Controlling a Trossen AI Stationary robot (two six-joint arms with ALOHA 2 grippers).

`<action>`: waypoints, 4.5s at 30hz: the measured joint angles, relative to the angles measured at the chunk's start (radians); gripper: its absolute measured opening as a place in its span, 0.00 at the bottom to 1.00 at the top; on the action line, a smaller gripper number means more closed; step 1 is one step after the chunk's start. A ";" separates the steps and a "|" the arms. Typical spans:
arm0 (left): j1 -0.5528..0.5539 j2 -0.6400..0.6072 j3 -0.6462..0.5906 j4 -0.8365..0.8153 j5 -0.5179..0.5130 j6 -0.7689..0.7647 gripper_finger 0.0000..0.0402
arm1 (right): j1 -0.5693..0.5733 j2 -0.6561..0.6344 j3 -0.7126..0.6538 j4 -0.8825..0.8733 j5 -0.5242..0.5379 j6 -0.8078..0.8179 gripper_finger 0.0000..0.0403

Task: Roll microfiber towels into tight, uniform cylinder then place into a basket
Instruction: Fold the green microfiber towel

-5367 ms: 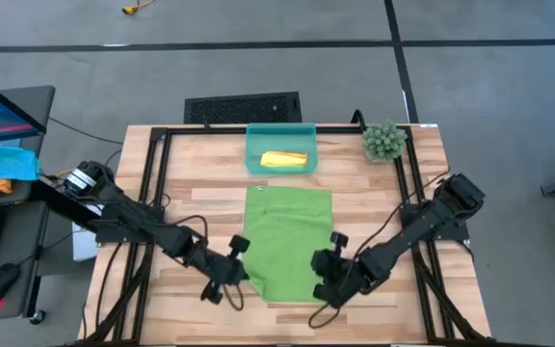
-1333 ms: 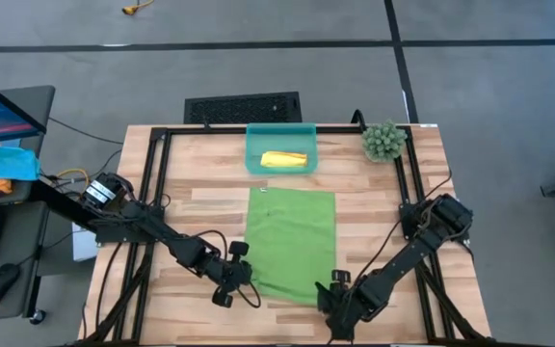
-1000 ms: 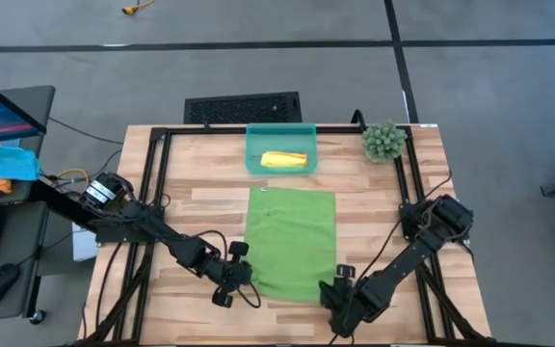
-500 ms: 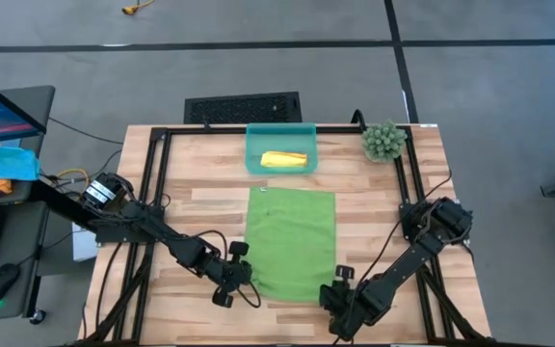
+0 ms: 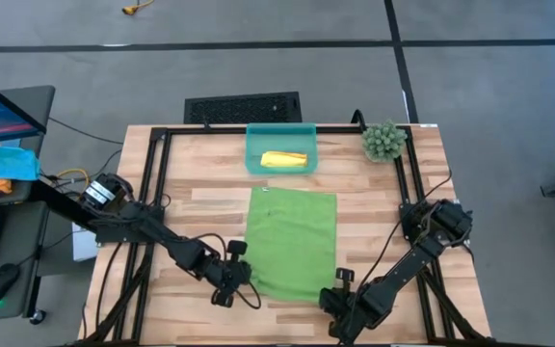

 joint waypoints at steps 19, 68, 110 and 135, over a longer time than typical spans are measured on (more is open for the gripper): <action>-0.162 0.000 0.223 -0.337 -0.268 -0.157 0.00 | 0.037 0.000 0.201 -0.111 0.053 0.008 0.02; 0.426 0.002 0.386 -0.706 -0.496 -0.153 0.00 | -0.271 -0.002 0.131 -0.731 0.244 0.156 0.03; 0.458 0.002 0.385 -0.673 -0.287 0.015 0.27 | -0.417 -0.002 0.129 -0.663 0.199 0.164 0.03; 0.580 0.002 0.020 0.010 0.045 0.385 0.18 | -0.433 -0.002 0.163 -0.864 0.179 0.208 0.42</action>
